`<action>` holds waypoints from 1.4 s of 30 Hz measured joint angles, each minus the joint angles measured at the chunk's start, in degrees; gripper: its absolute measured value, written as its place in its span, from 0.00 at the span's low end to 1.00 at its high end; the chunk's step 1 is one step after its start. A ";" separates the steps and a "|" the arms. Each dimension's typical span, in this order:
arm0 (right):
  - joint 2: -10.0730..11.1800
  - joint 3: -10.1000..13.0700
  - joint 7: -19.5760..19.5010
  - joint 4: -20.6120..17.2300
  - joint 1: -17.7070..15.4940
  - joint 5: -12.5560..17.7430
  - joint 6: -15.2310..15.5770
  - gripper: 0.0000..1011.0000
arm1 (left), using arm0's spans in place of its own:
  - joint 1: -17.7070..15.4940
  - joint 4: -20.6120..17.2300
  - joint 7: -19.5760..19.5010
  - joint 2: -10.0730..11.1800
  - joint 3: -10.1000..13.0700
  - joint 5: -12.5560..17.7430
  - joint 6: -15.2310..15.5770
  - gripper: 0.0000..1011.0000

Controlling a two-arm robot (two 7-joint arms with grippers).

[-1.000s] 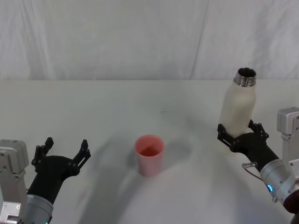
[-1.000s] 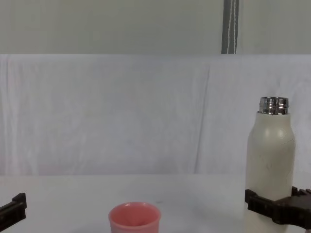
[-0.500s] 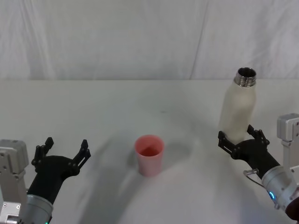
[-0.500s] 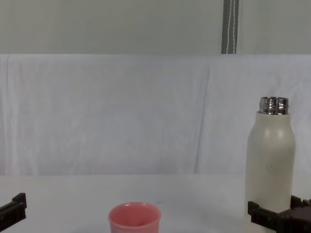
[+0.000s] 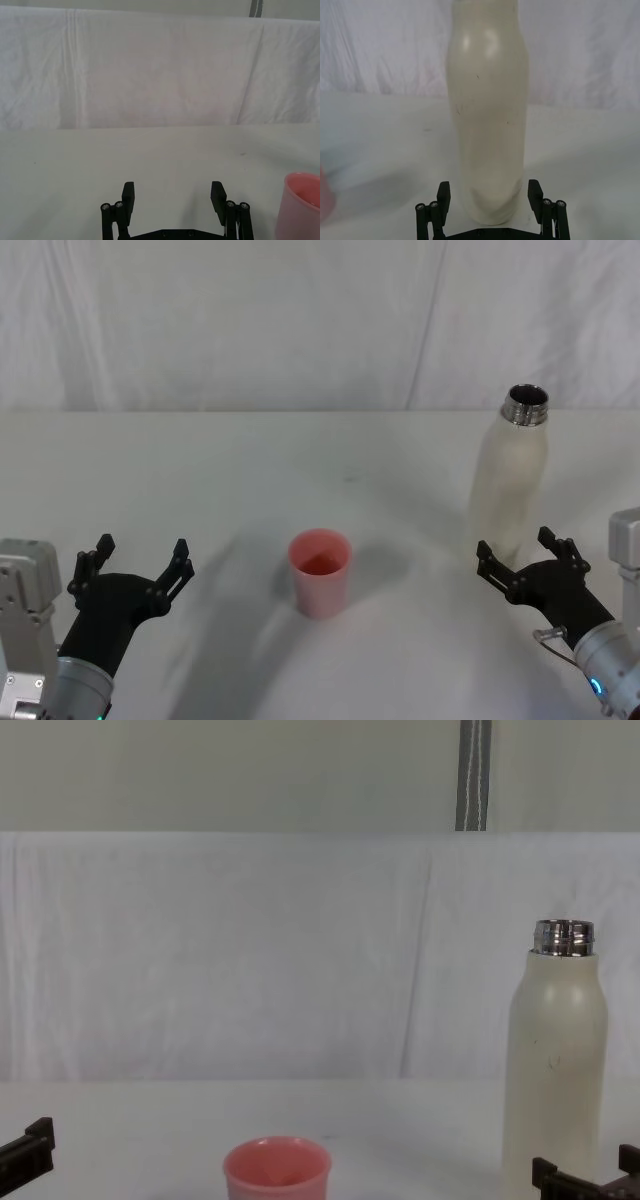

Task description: Grasp the thermos with one hand and pour water into the cup lid.

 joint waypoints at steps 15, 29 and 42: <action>-0.08 0.46 -1.37 -10.91 -6.77 -0.51 -2.40 0.99 | 0.00 0.00 0.00 0.00 0.00 0.00 0.00 0.99; -0.32 0.05 -2.46 -13.81 -8.00 -2.93 -3.10 0.99 | 0.00 0.00 0.00 0.00 0.00 0.00 0.00 0.99; -0.31 0.11 -2.35 -13.47 -7.90 -2.62 -3.10 0.99 | 0.00 0.00 0.00 0.00 0.00 0.00 0.00 0.99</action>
